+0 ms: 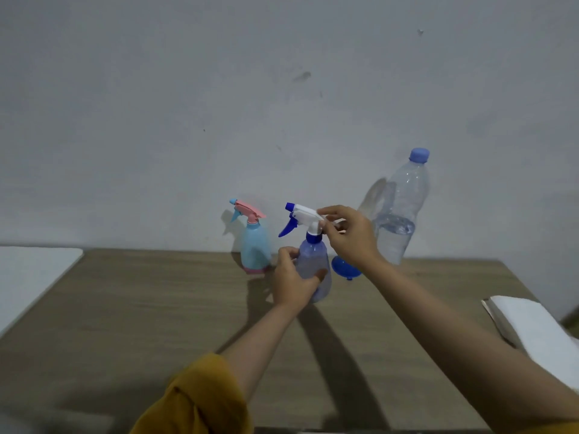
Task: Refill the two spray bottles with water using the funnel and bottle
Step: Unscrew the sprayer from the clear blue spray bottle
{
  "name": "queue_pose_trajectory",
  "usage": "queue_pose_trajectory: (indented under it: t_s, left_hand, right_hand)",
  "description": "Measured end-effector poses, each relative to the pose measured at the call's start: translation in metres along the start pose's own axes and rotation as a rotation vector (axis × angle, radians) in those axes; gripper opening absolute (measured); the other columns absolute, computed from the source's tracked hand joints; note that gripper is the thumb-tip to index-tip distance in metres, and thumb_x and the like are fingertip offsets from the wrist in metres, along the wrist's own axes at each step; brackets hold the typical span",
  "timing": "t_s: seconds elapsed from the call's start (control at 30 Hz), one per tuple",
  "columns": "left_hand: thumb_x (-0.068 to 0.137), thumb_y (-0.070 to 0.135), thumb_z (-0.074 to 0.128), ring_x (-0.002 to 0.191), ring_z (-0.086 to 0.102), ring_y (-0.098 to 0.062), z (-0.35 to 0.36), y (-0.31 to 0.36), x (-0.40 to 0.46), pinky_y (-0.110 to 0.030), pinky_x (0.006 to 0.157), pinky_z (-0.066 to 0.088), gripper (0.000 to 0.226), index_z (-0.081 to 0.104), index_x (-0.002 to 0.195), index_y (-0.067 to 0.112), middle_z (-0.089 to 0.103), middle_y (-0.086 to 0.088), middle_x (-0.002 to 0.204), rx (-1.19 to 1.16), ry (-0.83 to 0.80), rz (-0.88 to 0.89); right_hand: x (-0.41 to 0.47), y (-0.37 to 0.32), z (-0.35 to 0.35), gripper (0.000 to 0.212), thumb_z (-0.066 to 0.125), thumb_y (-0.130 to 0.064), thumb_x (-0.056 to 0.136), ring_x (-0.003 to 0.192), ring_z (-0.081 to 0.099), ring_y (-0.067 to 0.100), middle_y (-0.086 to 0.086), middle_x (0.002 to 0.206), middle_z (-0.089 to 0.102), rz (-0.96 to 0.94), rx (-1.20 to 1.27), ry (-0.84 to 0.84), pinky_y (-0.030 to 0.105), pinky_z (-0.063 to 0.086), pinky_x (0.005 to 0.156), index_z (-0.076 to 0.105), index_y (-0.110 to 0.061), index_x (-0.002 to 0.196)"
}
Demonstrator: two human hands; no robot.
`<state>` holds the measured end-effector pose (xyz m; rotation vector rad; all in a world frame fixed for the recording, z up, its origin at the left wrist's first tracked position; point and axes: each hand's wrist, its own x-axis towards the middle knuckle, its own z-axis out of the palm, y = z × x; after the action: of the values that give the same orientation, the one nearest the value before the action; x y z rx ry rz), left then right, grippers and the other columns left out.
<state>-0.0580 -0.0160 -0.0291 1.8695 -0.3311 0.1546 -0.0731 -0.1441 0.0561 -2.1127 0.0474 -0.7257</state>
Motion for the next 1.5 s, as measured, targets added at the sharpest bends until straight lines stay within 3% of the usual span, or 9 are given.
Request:
queue_pose_trajectory:
  t_s: [0.13,0.4,0.57,0.67,0.8,0.97,1.13,1.37,1.5]
  left_hand:
    - [0.063,0.029,0.084,0.098,0.057,-0.01,-0.016,-0.013,-0.036,-0.023,0.079,0.053,0.059,0.045,0.106,0.018,0.056,0.006,0.106,-0.024,-0.059,-0.061]
    - [0.068,0.02,0.081,0.097,0.059,-0.014,-0.021,-0.032,-0.071,-0.03,0.081,0.053,0.057,0.046,0.112,0.012,0.057,0.002,0.107,-0.067,-0.118,-0.11]
    - [0.082,0.011,0.068,0.098,0.06,-0.018,-0.022,-0.029,-0.073,-0.012,0.066,0.05,0.035,0.046,0.108,0.005,0.059,-0.005,0.107,-0.032,-0.138,-0.056]
    - [0.097,0.019,0.044,0.092,0.063,-0.026,-0.027,-0.025,-0.075,-0.02,0.058,0.053,0.023,0.047,0.106,-0.001,0.062,-0.017,0.101,-0.007,-0.069,-0.027]
    - [0.078,0.012,0.071,0.086,0.059,-0.014,-0.027,-0.027,-0.073,-0.026,0.074,0.052,0.037,0.047,0.106,0.006,0.06,-0.002,0.094,-0.111,-0.13,-0.136]
    - [0.086,0.014,0.06,0.098,0.063,-0.023,-0.029,-0.021,-0.079,-0.049,0.083,0.055,0.019,0.05,0.1,0.006,0.063,-0.013,0.105,-0.265,-0.108,-0.166]
    - [0.077,0.004,0.071,0.099,0.055,-0.006,-0.03,-0.021,-0.077,-0.018,0.081,0.047,0.043,0.052,0.115,0.01,0.059,0.003,0.109,-0.121,-0.129,-0.135]
    - [0.076,0.01,0.073,0.101,0.06,-0.012,-0.028,-0.013,-0.08,-0.023,0.082,0.045,0.037,0.058,0.11,0.014,0.064,0.001,0.106,-0.086,-0.112,-0.225]
    - [0.075,0.009,0.074,0.098,0.06,-0.011,-0.031,-0.006,-0.082,-0.015,0.073,0.046,0.043,0.053,0.112,0.013,0.06,0.004,0.104,0.014,-0.097,-0.22]
  right_hand:
    - [-0.043,-0.007,0.006,0.02,0.063,-0.008,0.087,0.077,0.065,0.015,0.004,0.096,0.065,0.021,-0.057,-0.043,0.02,0.054,0.069,0.07,-0.016,0.105]
    - [-0.1,-0.011,0.025,0.036,0.07,-0.004,0.082,0.08,0.065,0.008,-0.005,0.101,0.062,0.154,0.031,0.065,0.015,0.053,0.07,0.062,-0.015,0.116]
    - [-0.117,-0.008,0.048,0.052,0.089,-0.021,0.062,0.086,0.065,0.015,0.003,0.095,0.066,0.362,0.065,0.166,0.02,0.054,0.071,0.06,-0.01,0.104]
    - [-0.114,-0.01,0.057,0.043,0.09,-0.028,0.059,0.078,0.062,0.011,0.001,0.084,0.065,0.382,0.029,0.217,0.018,0.05,0.068,0.061,-0.014,0.086]
    - [-0.109,-0.006,0.062,0.032,0.085,-0.026,0.067,0.073,0.065,0.014,0.001,0.077,0.067,0.372,0.001,0.275,0.025,0.054,0.066,0.064,-0.008,0.083]
    - [-0.113,0.002,0.066,0.031,0.08,-0.025,0.074,0.081,0.064,0.013,0.003,0.086,0.068,0.272,-0.035,0.288,0.024,0.054,0.072,0.064,-0.006,0.092]
    - [-0.113,0.002,0.064,0.017,0.074,-0.014,0.079,0.081,0.059,0.01,0.001,0.087,0.065,0.184,-0.041,0.201,0.003,0.041,0.068,0.064,-0.009,0.093]
    - [-0.11,-0.001,0.056,0.051,0.083,-0.019,0.07,0.09,0.058,0.003,-0.006,0.099,0.059,0.263,0.1,0.139,0.008,0.047,0.074,0.054,-0.012,0.111]
    - [-0.108,0.0,0.053,0.056,0.078,-0.002,0.072,0.087,0.06,0.003,-0.005,0.093,0.061,0.289,0.233,0.16,0.003,0.043,0.071,0.048,-0.01,0.119]
